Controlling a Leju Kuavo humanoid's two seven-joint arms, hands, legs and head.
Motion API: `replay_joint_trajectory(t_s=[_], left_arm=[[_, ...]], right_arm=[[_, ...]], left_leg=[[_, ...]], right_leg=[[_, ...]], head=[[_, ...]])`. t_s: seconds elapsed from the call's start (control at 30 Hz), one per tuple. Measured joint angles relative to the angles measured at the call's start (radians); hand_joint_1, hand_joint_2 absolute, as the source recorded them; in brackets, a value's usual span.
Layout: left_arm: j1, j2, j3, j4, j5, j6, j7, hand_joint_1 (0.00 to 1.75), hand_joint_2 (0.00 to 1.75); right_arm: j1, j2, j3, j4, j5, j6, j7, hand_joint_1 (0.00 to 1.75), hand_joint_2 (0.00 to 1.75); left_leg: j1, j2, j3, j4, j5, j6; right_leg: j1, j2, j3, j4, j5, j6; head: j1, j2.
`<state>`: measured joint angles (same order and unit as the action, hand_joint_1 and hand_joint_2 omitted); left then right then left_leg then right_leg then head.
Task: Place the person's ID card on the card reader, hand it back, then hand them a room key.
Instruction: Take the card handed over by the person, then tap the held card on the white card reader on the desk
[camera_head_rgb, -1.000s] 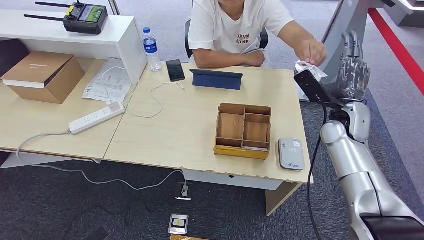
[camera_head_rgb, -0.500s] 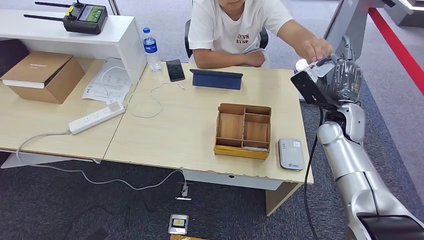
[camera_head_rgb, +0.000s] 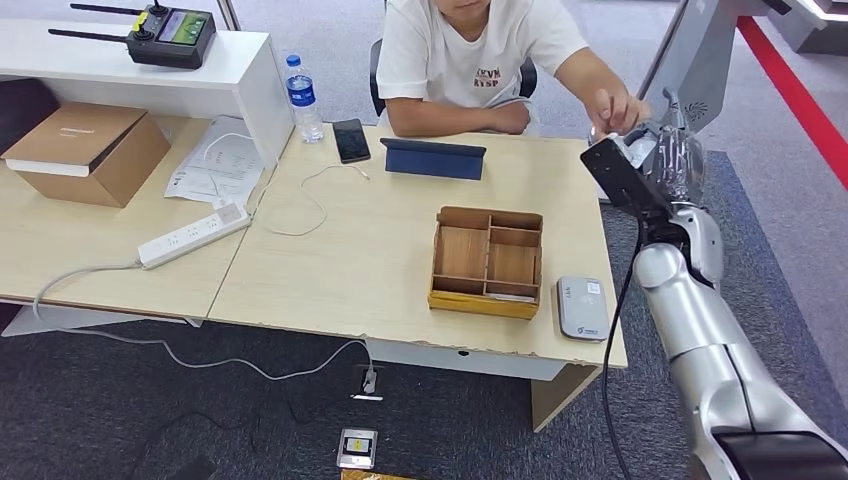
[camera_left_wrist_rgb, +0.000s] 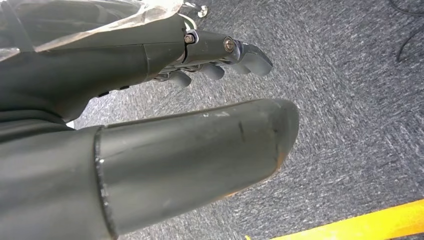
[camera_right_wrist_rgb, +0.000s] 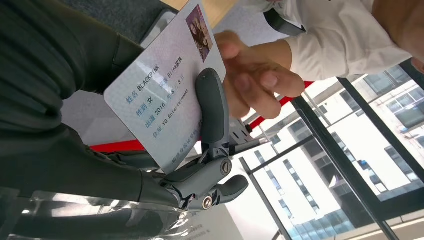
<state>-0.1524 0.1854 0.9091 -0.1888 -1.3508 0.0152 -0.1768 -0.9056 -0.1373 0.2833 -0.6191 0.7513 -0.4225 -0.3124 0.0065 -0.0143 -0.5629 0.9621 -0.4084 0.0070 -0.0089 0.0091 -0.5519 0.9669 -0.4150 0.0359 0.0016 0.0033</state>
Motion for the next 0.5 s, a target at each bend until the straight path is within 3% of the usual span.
replay_joint_trajectory(t_s=[0.5], left_arm=[[0.008,-0.002,0.004,0.0,0.028,0.023,0.029,0.0,0.0]], right_arm=[[0.19,-0.108,-0.007,-0.026,-0.178,0.077,0.055,1.75,1.75]], left_leg=[[0.0,0.0,0.0,0.0,0.0,0.0]], right_leg=[[0.0,0.0,0.0,-0.001,0.0,0.0]], head=[[0.0,0.0]])
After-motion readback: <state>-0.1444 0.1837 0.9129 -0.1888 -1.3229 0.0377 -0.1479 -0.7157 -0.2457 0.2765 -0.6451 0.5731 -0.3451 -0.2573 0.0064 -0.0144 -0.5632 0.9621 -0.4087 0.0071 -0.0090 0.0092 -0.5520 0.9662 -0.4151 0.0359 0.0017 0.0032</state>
